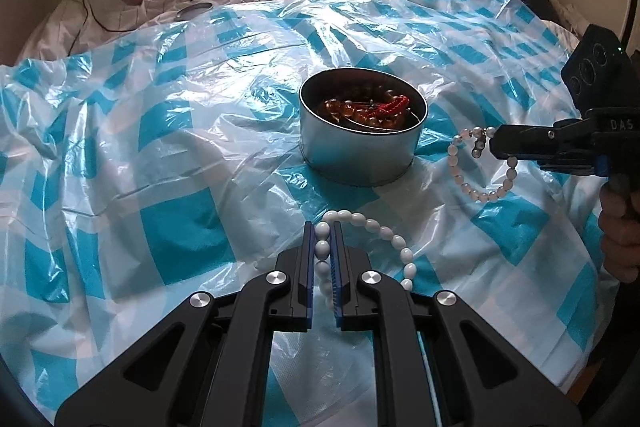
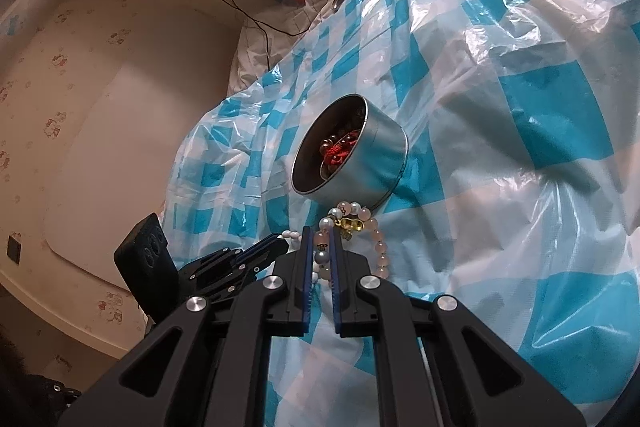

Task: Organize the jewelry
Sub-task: 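Carry the white bead bracelet with left while right holds the pearl bracelet beside the tin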

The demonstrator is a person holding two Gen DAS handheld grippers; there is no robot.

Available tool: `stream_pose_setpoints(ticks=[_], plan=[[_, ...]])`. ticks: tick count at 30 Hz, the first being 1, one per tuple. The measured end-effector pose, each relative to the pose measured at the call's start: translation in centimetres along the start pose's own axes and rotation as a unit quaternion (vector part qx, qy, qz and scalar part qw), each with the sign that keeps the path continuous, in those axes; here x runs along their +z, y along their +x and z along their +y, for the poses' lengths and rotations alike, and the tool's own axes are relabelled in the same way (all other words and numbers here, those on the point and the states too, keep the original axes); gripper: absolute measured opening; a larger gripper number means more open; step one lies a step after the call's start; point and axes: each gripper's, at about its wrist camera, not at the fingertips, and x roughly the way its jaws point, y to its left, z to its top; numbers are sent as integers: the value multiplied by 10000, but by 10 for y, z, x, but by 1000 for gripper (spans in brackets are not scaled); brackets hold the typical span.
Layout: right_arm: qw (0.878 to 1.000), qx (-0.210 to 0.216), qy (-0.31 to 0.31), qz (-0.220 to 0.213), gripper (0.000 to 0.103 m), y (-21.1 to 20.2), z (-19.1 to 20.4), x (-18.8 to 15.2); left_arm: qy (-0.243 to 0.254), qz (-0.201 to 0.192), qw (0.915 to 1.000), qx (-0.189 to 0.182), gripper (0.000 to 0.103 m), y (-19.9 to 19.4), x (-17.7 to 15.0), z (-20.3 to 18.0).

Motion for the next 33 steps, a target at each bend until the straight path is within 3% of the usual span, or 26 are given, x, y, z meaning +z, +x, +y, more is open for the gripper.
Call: stream_pose_setpoints(ticks=[33], plan=[[9997, 242, 26, -78, 9, -4, -1, 4, 255, -58, 9996, 119, 7, 5, 14, -16]])
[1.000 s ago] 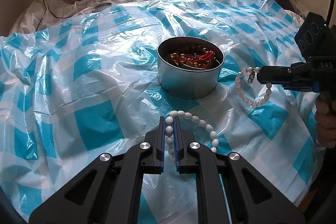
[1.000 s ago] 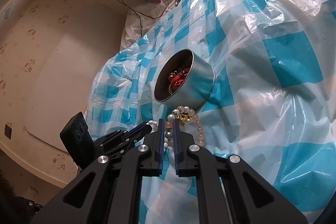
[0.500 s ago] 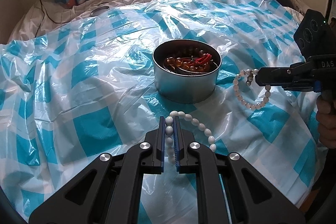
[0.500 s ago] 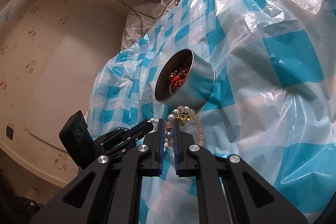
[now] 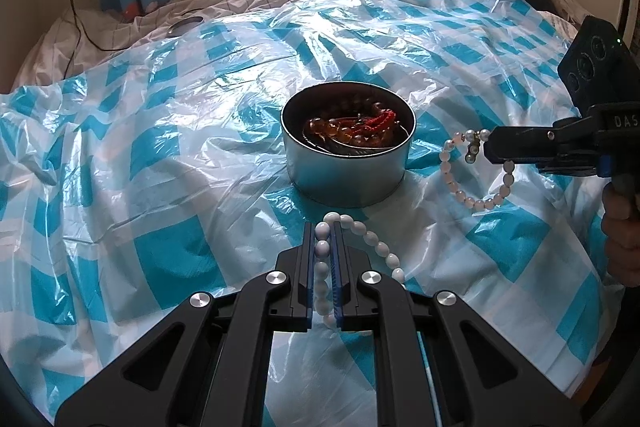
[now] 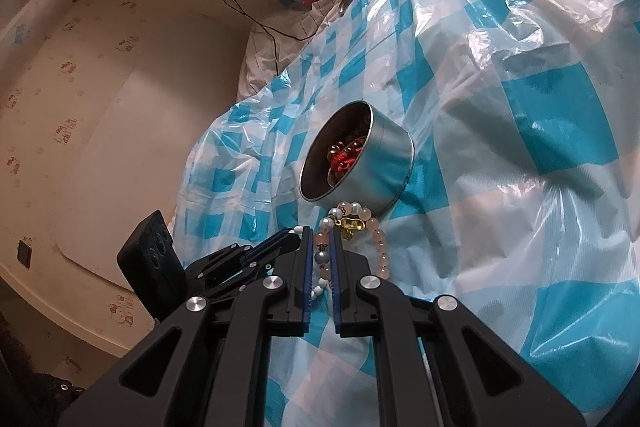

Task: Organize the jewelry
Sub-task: 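Carry the white bead bracelet with left while right holds the pearl bracelet beside the tin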

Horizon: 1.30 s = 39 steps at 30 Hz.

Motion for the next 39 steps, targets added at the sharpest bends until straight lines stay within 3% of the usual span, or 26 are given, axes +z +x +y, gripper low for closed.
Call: stream_pose_setpoints(ticks=[20, 23, 28, 33, 35, 37, 39], plan=[[9999, 59, -54, -125, 11, -2, 0, 8, -455, -168, 9969, -619, 7, -6, 12, 16], [9968, -692, -394, 45, 23, 6, 6, 7, -497, -176, 9966, -635, 7, -6, 13, 19], [9804, -1695, -940, 347, 24, 30, 11, 0, -499, -179, 9965, -645, 7, -6, 14, 21], [9503, -2519, -1707, 654, 24, 52, 20, -13, -510, -178, 9965, -631, 7, -6, 14, 20], [9243, -2942, -2308, 764, 18, 62, 31, -23, -508, -177, 9965, -632, 7, -5, 14, 20], [9128, -3068, -2565, 832, 9, 67, 36, -28, -508, -180, 9965, -635, 7, -6, 14, 20], [9217, -2895, -2449, 821, 9, 65, 35, -28, -497, -180, 9965, -648, 7, -6, 14, 20]])
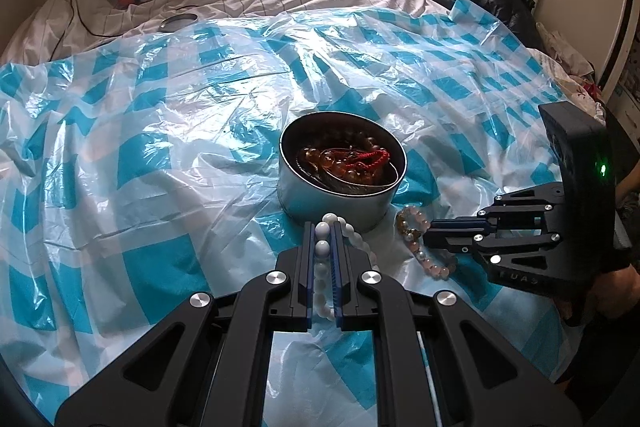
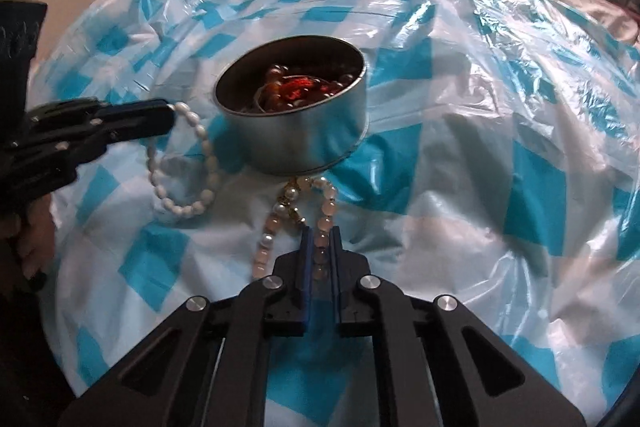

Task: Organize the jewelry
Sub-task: 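Carry the white bead bracelet with left while right holds the pearl bracelet beside the tin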

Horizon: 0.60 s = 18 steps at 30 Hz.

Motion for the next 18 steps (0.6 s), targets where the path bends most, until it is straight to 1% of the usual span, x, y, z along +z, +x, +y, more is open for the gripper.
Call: stream_pose_setpoints(ticks=[2, 4, 5, 7, 8, 9, 11, 12, 15, 18], plan=[[9992, 267, 280, -72, 9, -4, -9, 1, 24, 0, 10000, -7, 7, 0, 1, 0], [9937, 772, 783, -202, 9, -10, -25, 3, 5, -20, 10000, -66, 7, -3, 2, 1], [9884, 1070, 1038, -280, 9, -13, -34, 3, -5, -32, 10000, -94, 7, -4, 3, 0], [9705, 1745, 1584, -511, 9, -20, -51, 2, -33, -68, 9998, -164, 7, -7, 5, 0], [9631, 1967, 1730, -611, 9, -23, -55, 2, -46, -85, 9998, -184, 7, -9, 5, 0], [9526, 2241, 1913, -759, 9, -27, -61, 1, -60, -107, 9997, -212, 7, -10, 7, -1], [9377, 2566, 2125, -983, 9, -33, -67, 0, -81, -147, 9995, -273, 7, -13, 9, -4], [9275, 2769, 2240, -1131, 9, -38, -71, 0, -83, -179, 9994, -296, 7, -15, 11, -5], [9125, 3003, 2399, -1402, 9, -48, -75, 2, -120, -283, 9987, -402, 7, -21, 17, -7], [9022, 3149, 2524, -1521, 9, -51, -80, 7, -145, -360, 9982, -454, 7, -24, 22, -10]])
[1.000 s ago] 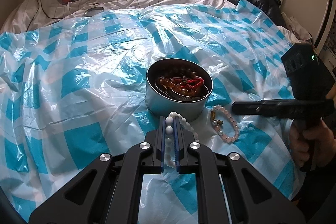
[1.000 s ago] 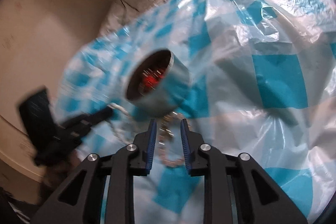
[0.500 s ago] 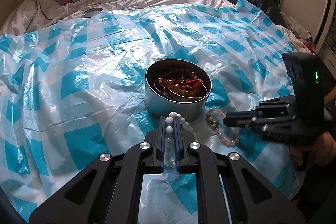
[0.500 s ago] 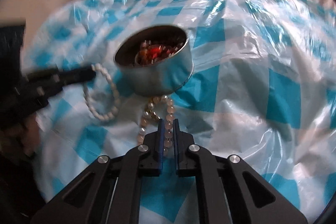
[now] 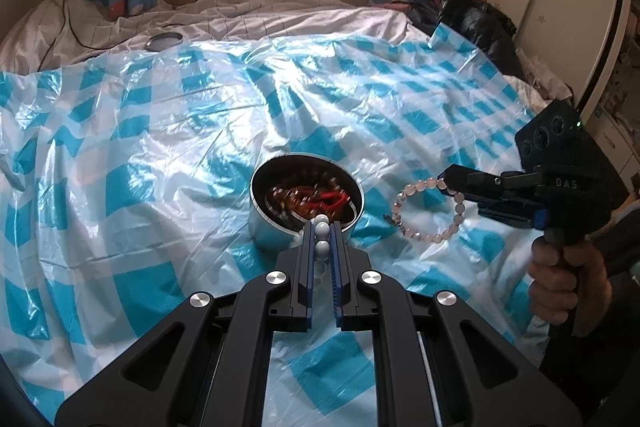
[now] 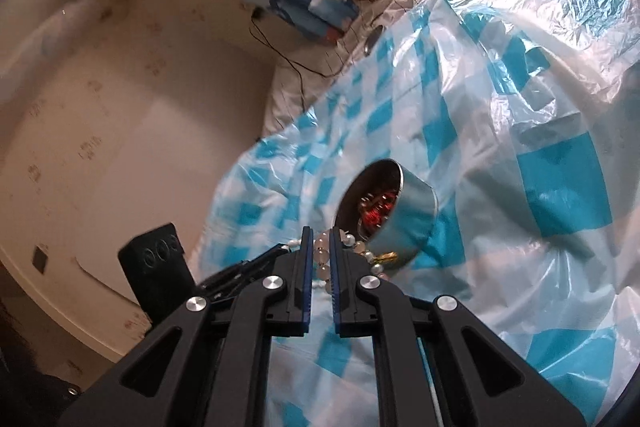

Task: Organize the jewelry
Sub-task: 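Carry the white bead bracelet with left while right holds the pearl bracelet beside the tin, then drop the pearl bracelet into the tin with right while left drops the white bracelet in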

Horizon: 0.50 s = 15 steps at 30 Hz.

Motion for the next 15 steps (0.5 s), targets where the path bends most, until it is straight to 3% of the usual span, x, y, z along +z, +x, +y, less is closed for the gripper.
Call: stream_pose_setpoints(ticks=[15], plan=[[9995, 243, 135, -130, 9, 3, -5, 7, 166, 73, 9998, -29, 7, 15, 6, -16]])
